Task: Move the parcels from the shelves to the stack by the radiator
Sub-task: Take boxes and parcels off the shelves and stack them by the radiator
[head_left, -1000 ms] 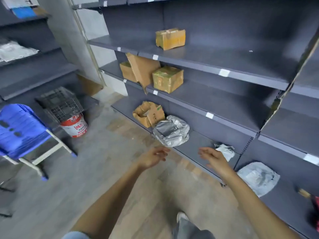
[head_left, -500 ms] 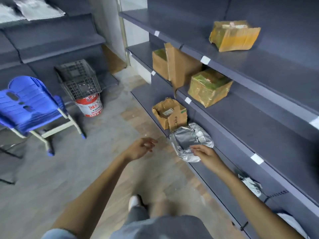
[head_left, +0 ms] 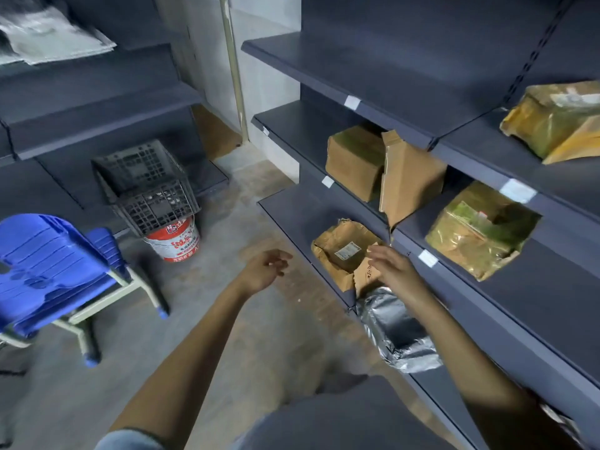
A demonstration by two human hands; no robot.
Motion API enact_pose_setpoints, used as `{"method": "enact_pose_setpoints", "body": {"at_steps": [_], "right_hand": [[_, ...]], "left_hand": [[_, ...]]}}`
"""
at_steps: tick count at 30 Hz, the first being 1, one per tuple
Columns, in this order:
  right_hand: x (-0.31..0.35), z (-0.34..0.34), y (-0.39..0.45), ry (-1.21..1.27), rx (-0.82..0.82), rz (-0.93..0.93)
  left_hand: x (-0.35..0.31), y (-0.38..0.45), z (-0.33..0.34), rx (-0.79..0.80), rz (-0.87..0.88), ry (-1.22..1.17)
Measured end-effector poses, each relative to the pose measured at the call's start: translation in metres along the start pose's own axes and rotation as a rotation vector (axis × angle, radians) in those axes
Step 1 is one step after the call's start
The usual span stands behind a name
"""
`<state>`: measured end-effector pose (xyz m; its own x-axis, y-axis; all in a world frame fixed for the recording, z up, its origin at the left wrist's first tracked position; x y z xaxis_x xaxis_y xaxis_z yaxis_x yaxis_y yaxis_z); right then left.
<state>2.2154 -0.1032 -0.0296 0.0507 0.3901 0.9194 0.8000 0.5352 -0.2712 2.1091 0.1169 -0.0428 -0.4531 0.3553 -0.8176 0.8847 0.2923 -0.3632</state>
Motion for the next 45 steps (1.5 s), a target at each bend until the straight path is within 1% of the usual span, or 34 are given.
{"method": "enact_pose_setpoints", "body": {"at_steps": [1,5,7,11,13,15,16,18,20,22,24,27,30,32,33,34,35,38,39,41,42,45], "right_hand": [[0.003,0.008,0.01,0.003,-0.008,0.0],[0.009,0.03,0.074,-0.032,-0.039,0.017],[0.01,0.031,0.111,-0.028,-0.077,0.043],[0.009,0.024,0.192,0.042,-0.22,0.081],[0.008,0.02,0.229,0.082,-0.307,0.119],[0.004,0.013,0.263,0.143,-0.365,0.196],[0.003,0.007,0.28,0.166,-0.413,0.226],[0.002,-0.009,0.311,0.135,-0.527,0.257],[0.0,-0.026,0.331,0.102,-0.633,0.339],[-0.005,-0.036,0.344,0.117,-0.687,0.428],[-0.007,-0.042,0.353,0.102,-0.702,0.454],[-0.011,-0.04,0.362,0.135,-0.737,0.442],[-0.009,-0.029,0.373,0.195,-0.792,0.445],[-0.004,-0.021,0.38,0.253,-0.869,0.438],[0.0,-0.02,0.385,0.277,-0.915,0.424],[0.003,-0.02,0.388,0.294,-0.947,0.422],[0.007,-0.02,0.392,0.304,-0.972,0.416],[0.011,-0.008,0.395,0.379,-1.045,0.446],[0.013,0.001,0.396,0.426,-1.068,0.443],[0.018,0.022,0.394,0.503,-1.152,0.451],[0.017,0.033,0.39,0.553,-1.217,0.451],[0.019,0.069,0.365,0.655,-1.394,0.458]], "left_hand": [[0.0,0.012,-0.006,0.014,-0.018,-0.013],[0.007,0.08,-0.023,0.164,-0.062,-0.02],[0.007,0.121,-0.034,0.196,-0.089,-0.03],[-0.013,0.225,-0.057,0.259,-0.078,0.02],[-0.03,0.279,-0.065,0.311,-0.084,0.096],[-0.044,0.329,-0.072,0.343,-0.09,0.179],[-0.052,0.353,-0.075,0.351,-0.084,0.19],[-0.069,0.401,-0.081,0.341,-0.036,0.204],[-0.089,0.437,-0.08,0.337,0.023,0.299],[-0.107,0.469,-0.072,0.358,0.112,0.29],[-0.112,0.499,-0.062,0.381,0.107,0.242],[-0.112,0.532,-0.054,0.371,0.115,0.25],[-0.123,0.559,-0.062,0.296,0.156,0.144],[-0.127,0.58,-0.078,0.231,0.12,0.113],[-0.131,0.591,-0.083,0.237,0.092,0.054],[-0.135,0.604,-0.085,0.274,0.084,0.019],[-0.142,0.611,-0.084,0.347,0.092,0.039],[-0.142,0.622,-0.07,0.623,0.117,0.169],[-0.136,0.617,-0.07,0.658,0.112,0.177],[-0.12,0.608,-0.079,0.601,0.145,0.146],[-0.109,0.601,-0.085,0.59,0.132,0.131],[-0.081,0.579,-0.096,0.676,0.04,0.151]]}}
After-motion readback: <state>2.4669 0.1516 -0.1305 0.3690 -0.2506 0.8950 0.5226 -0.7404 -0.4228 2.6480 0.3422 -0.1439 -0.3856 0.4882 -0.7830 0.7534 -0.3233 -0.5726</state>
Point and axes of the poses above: each hand's wrist, its own y-axis towards the middle knuckle, its own z-axis out of the palm, x = y × z, the point moved 6 cm from there along y, towards the middle knuckle, and after that the axes turned 5 degrees about x, right-handed, at the moved point
